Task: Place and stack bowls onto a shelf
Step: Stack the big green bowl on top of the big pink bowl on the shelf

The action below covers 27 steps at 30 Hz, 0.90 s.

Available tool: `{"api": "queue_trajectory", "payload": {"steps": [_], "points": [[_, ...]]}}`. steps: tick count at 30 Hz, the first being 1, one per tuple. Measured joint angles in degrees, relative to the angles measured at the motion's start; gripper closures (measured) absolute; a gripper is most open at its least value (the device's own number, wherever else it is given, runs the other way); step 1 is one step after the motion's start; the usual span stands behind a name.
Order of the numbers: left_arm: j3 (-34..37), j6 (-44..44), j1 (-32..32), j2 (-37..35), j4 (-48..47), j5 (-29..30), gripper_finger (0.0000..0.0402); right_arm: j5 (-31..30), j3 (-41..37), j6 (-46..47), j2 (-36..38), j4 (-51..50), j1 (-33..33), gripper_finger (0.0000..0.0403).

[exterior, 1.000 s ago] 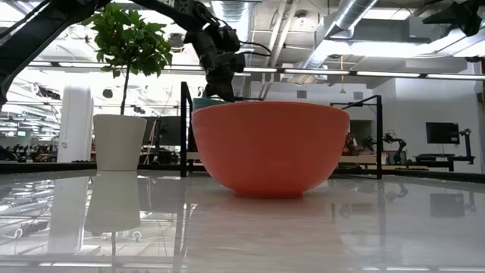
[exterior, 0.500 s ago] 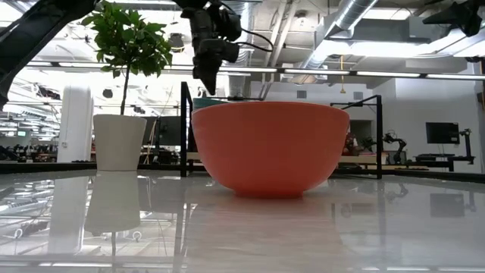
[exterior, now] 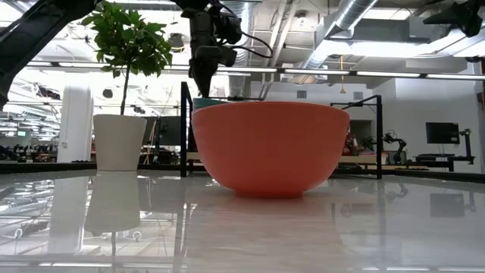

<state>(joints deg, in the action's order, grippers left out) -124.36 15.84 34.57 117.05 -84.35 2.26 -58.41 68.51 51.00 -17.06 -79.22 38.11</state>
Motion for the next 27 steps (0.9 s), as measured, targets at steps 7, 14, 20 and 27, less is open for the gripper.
{"api": "queue_trajectory", "payload": {"steps": [7,14,20,27], "points": [[0.0,-0.6,0.3,0.0,-0.7,-0.3,0.0401,0.1,0.0,0.0,0.0,0.0,0.0,0.0161],[0.0,-0.5,0.3,0.0,0.3,-0.3,0.0401,1.6,0.0,0.2,0.0,0.0,0.0,0.0161],[2.2,-0.1,0.3,0.4,0.9,0.1,0.0401,1.7,0.0,0.2,0.0,0.0,0.0,0.0161],[3.3,-1.1,-0.8,0.3,1.2,0.7,0.0401,1.7,0.0,-0.3,0.0,-0.1,0.0,0.0161]]}}
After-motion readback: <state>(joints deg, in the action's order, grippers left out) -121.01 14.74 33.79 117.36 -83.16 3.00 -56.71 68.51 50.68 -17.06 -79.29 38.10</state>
